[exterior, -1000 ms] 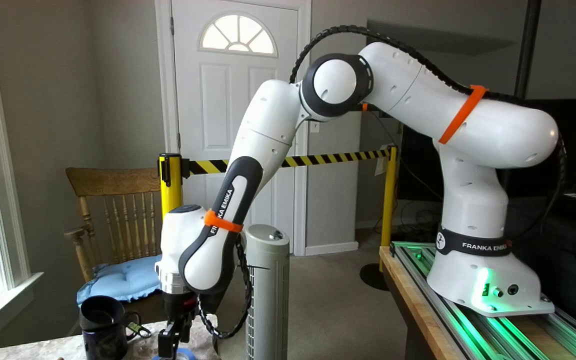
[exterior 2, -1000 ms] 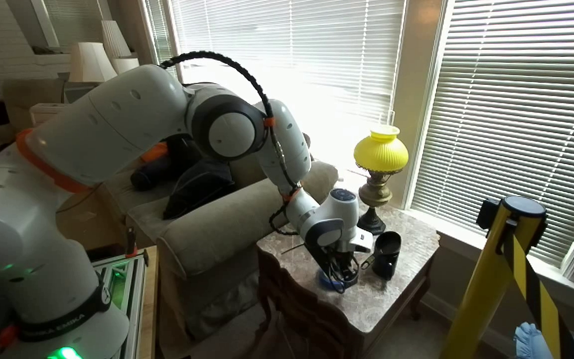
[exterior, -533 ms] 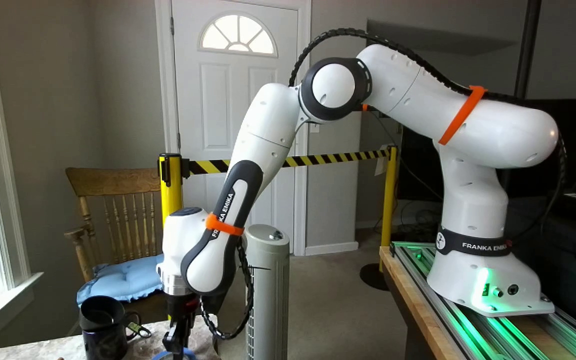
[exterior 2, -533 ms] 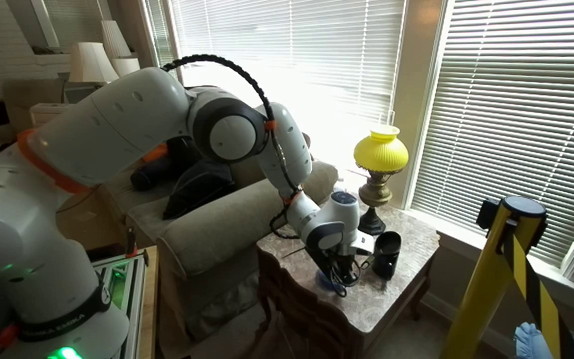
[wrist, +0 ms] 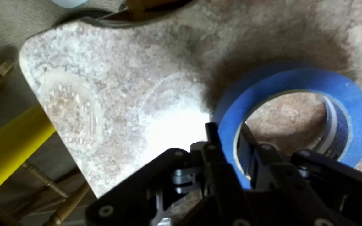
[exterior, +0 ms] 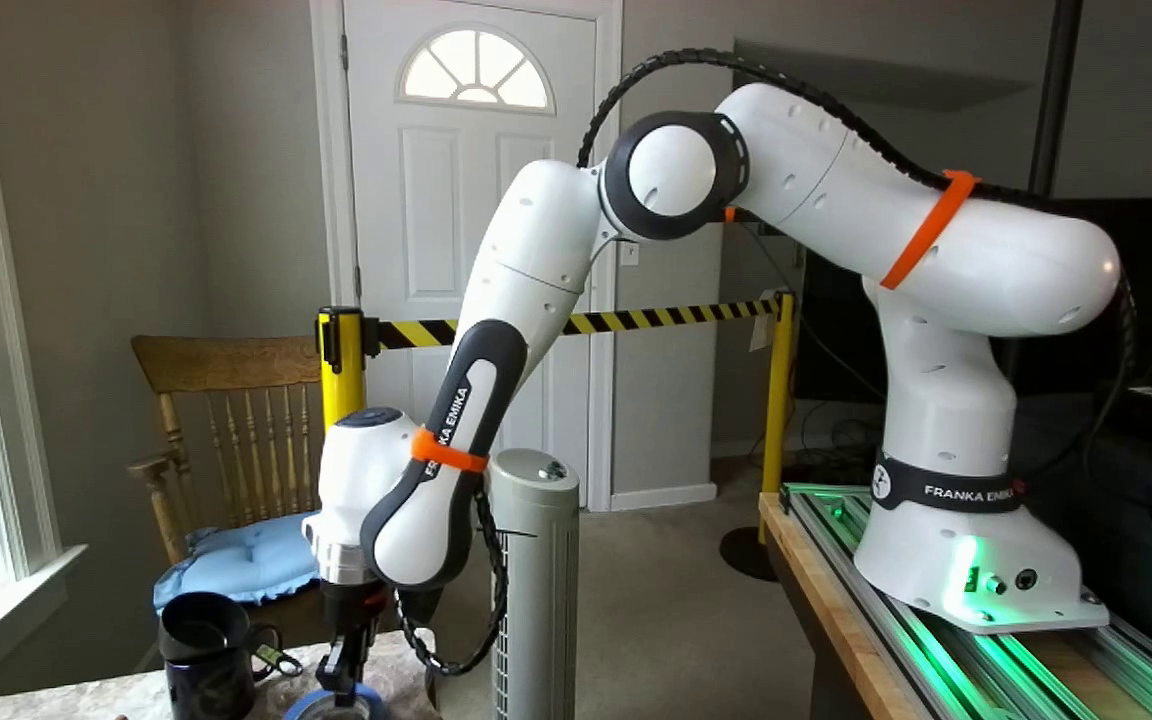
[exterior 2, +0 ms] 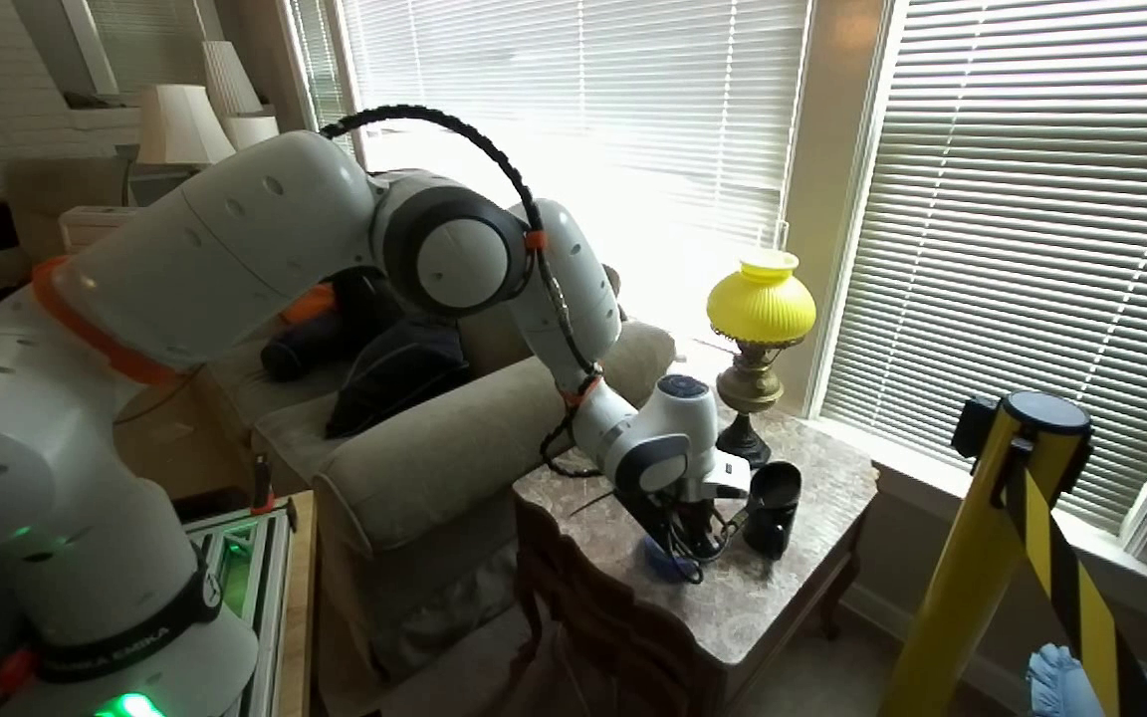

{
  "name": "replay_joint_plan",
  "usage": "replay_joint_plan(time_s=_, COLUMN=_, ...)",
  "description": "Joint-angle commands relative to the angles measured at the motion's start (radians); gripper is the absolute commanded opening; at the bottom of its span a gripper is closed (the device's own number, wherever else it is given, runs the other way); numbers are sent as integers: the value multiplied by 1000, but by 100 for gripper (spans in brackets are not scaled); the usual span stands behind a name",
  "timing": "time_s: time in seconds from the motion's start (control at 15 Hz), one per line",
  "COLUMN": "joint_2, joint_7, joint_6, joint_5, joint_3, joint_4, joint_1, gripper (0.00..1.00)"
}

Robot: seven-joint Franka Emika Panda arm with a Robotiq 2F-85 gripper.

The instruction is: Turn the seal tape

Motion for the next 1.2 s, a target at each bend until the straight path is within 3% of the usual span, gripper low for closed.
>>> replay_joint_plan(time_s=0.0, joint_2=-54, joint_7=98, joint_6=104, joint_5=-49, joint_3=-141, joint_4=-73, joint_1=147, gripper=5)
replay_joint_plan(time_s=0.4, joint_2=14, joint_7=275, joint_6=276, joint_5=-35, joint_3=-543, joint_4=-138, joint_1=541, gripper=5)
replay_joint_plan(time_s=0.53, joint_2=39, joint_7=303, joint_6=276, joint_5=-8, joint_3=-620, joint_4=-173, joint_1=641, gripper=5)
replay_joint_plan(time_s=0.67, joint_2=55, joint_7=315, joint_6=257, joint_5=6, joint_3=-652, joint_4=-199, joint_1=704, gripper=5)
replay_joint_plan(time_s=0.93, joint_2=68, joint_7=311, joint_6=237, joint_5=29, joint_3=-647, joint_4=-232, joint_1=759, gripper=5)
replay_joint_plan(time_s=1.13, joint_2=112, joint_7=336, joint_6=258, joint_5=61, joint_3=-688, joint_4=-240, joint_1=817, gripper=5)
